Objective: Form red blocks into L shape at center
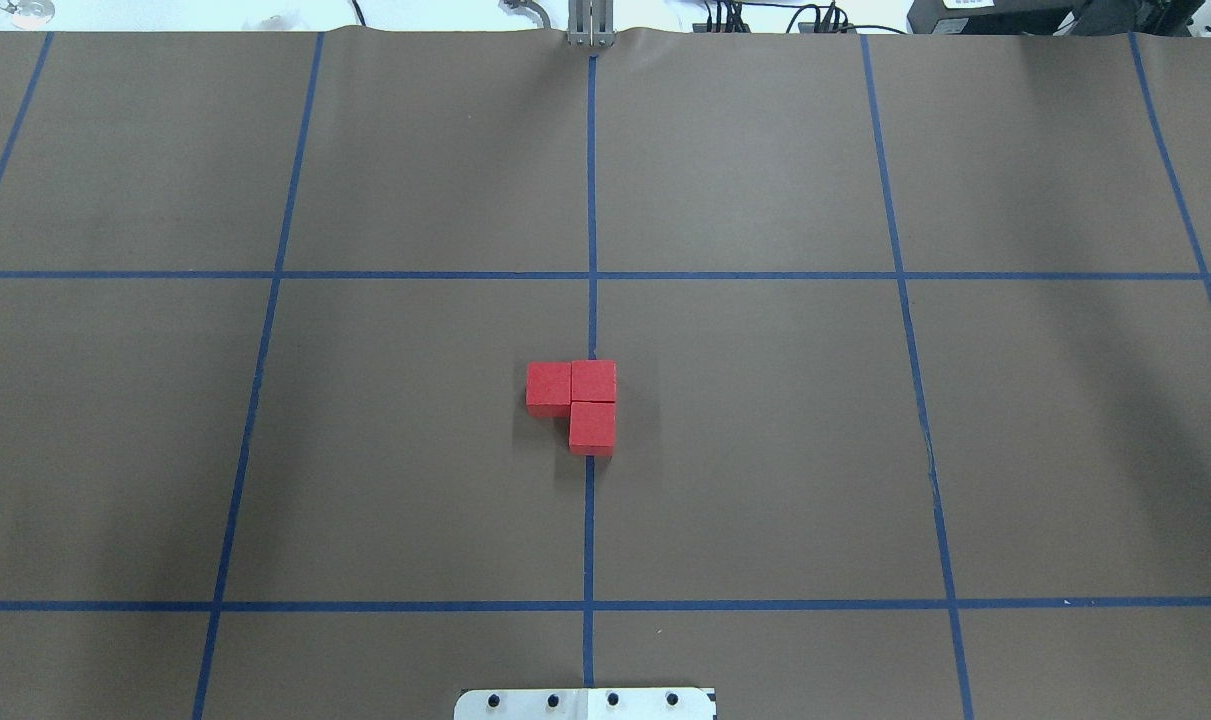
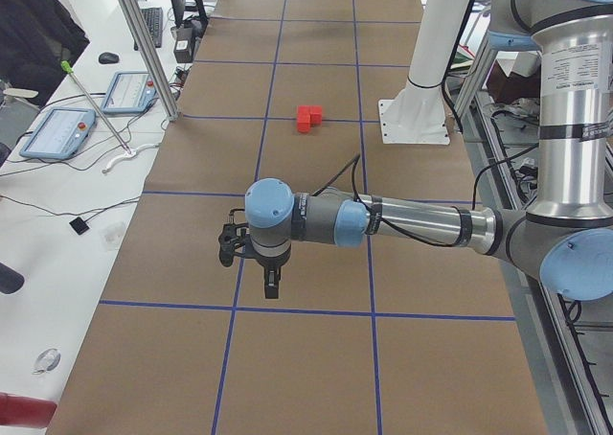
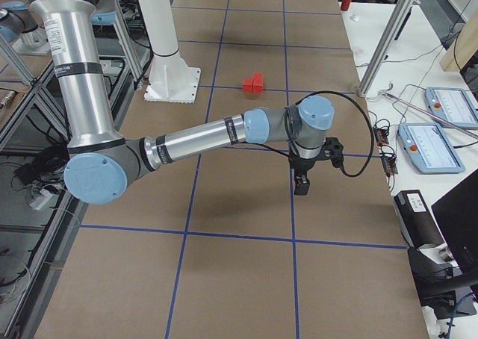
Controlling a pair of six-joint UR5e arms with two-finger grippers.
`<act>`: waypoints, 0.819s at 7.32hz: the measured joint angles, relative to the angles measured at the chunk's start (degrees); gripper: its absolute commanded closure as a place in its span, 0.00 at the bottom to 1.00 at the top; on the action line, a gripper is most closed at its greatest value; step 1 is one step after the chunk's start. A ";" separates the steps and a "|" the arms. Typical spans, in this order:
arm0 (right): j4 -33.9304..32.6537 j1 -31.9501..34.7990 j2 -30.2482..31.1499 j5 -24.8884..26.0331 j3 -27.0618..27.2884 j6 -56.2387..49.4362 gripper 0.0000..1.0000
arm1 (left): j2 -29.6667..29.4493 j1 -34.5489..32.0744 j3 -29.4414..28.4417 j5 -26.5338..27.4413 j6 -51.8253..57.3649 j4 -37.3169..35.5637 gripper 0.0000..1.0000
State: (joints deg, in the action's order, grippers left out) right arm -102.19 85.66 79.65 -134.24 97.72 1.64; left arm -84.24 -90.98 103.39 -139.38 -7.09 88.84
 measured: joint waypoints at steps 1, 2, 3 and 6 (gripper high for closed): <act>0.08 0.00 0.16 0.10 -0.19 0.09 0.00 | 0.27 0.04 0.74 -0.45 -0.48 -0.22 0.00; 0.35 -0.01 0.45 0.22 -0.31 0.09 0.00 | 0.26 0.07 0.97 -0.60 -0.70 -0.37 0.00; 0.52 -0.03 0.75 0.26 -0.39 0.09 0.00 | 0.33 0.09 1.01 -0.53 -0.78 -0.39 0.00; 0.61 -0.05 1.96 0.28 -0.87 0.09 0.00 | 0.42 0.10 1.37 -0.17 -0.74 -0.20 0.00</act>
State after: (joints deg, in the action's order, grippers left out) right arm -101.58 85.61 81.61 -133.96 96.85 1.73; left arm -83.82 -90.88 104.75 -139.55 -7.83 88.64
